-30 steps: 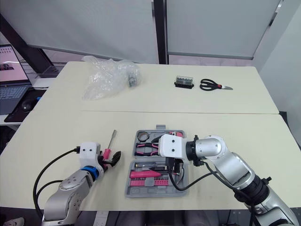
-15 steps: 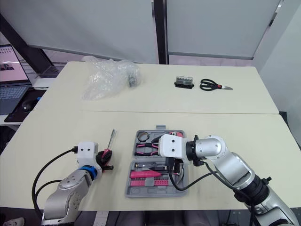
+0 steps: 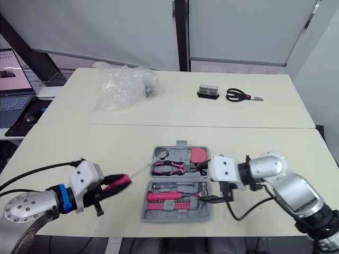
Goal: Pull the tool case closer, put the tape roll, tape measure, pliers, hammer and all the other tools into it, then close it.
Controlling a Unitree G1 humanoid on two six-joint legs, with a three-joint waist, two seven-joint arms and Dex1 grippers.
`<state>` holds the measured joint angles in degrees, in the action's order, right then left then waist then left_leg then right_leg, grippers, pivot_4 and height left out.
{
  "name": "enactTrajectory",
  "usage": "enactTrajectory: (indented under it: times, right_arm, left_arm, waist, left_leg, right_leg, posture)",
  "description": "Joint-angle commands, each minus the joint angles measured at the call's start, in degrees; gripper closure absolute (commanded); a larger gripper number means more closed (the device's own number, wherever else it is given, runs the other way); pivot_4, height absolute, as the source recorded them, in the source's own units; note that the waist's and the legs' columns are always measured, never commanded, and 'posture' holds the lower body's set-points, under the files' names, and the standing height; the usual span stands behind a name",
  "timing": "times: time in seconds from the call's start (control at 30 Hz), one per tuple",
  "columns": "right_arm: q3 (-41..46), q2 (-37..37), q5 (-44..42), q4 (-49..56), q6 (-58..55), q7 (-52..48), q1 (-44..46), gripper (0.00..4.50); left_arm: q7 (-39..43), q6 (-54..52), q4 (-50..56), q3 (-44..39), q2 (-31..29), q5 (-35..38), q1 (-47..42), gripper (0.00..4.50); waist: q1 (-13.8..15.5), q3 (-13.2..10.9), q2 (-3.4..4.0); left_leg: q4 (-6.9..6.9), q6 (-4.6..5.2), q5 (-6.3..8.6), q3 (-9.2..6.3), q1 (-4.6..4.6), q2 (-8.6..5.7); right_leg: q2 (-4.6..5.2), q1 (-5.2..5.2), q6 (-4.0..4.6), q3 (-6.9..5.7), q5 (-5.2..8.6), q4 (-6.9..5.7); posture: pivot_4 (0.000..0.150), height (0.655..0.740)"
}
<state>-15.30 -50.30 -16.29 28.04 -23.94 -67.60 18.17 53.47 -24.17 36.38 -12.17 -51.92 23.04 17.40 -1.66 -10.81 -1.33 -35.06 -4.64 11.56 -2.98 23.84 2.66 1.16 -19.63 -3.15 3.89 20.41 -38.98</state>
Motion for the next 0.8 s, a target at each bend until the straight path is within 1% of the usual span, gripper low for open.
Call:
enactTrajectory:
  times: [0.03, 0.1, 0.27, 0.47, 0.6, 0.8]
  right_arm:
    - [2.99, -3.99, -1.63, 2.03, -0.81, -2.74, -0.97, 0.00]
    - [3.58, -5.90, -1.86, 2.69, -1.51, -3.22, -1.68, 0.00]
    - [3.62, -9.27, -1.07, 4.64, -2.72, -3.70, -4.25, 0.00]
    - [4.32, -10.97, -1.82, 6.57, -4.45, -3.85, -6.19, 0.00]
    - [4.78, -11.63, -1.59, 6.95, -4.22, -3.99, -7.49, 0.00]
    - [4.92, -12.39, -1.20, 6.89, -3.39, -4.09, -8.61, 0.00]
  left_arm:
    - [3.90, 1.10, 3.57, 5.14, -4.28, -2.82, -0.65, 3.74]
    - [4.28, 0.84, 4.60, 9.30, -5.95, -5.25, -2.21, 3.74]
    - [3.24, -4.22, 6.68, 21.56, -6.72, -11.28, -8.58, 3.74]
    - [1.24, -11.12, 8.31, 32.58, -3.75, -16.17, -15.23, 3.74]
    - [-0.28, -13.96, 7.81, 36.55, -2.47, -18.88, -17.71, 3.74]
    - [-1.18, -15.96, 6.43, 40.47, 0.18, -20.98, -20.59, 3.74]
  waist:
    - [0.00, 0.00, 0.01]
    - [-0.01, -0.01, 0.01]
    - [-0.02, -0.03, 0.00]
    - [-0.07, -0.03, 0.00]
    - [-0.03, -0.03, 0.00]
    - [-0.01, -0.03, 0.00]
  left_leg:
    - [0.04, 0.00, 0.00, -0.01, 0.00, 0.02]
    - [0.09, 0.01, 0.00, -0.02, 0.01, 0.02]
    - [0.10, 0.01, 0.01, 0.02, 0.07, 0.01]
    - [0.07, 0.02, 0.00, 0.01, 0.06, 0.02]
    - [0.05, 0.02, 0.00, 0.00, 0.05, 0.01]
    - [0.04, 0.02, 0.00, -0.02, 0.05, 0.00]
  right_leg:
    - [-0.04, -0.02, 0.01, -0.01, 0.00, 0.00]
    - [-0.04, -0.05, 0.01, -0.01, 0.01, 0.00]
    - [-0.06, -0.10, 0.01, 0.01, 0.01, 0.00]
    - [-0.09, -0.09, 0.01, 0.01, 0.01, -0.04]
    - [-0.09, -0.07, 0.00, 0.01, 0.01, -0.05]
    - [-0.09, -0.05, 0.00, 0.00, 0.01, -0.05]
  posture:
    - [0.150, 0.7400]
    - [0.150, 0.7400]
    - [0.150, 0.7400]
    - [0.150, 0.7400]
    - [0.150, 0.7400]
    - [0.150, 0.7400]
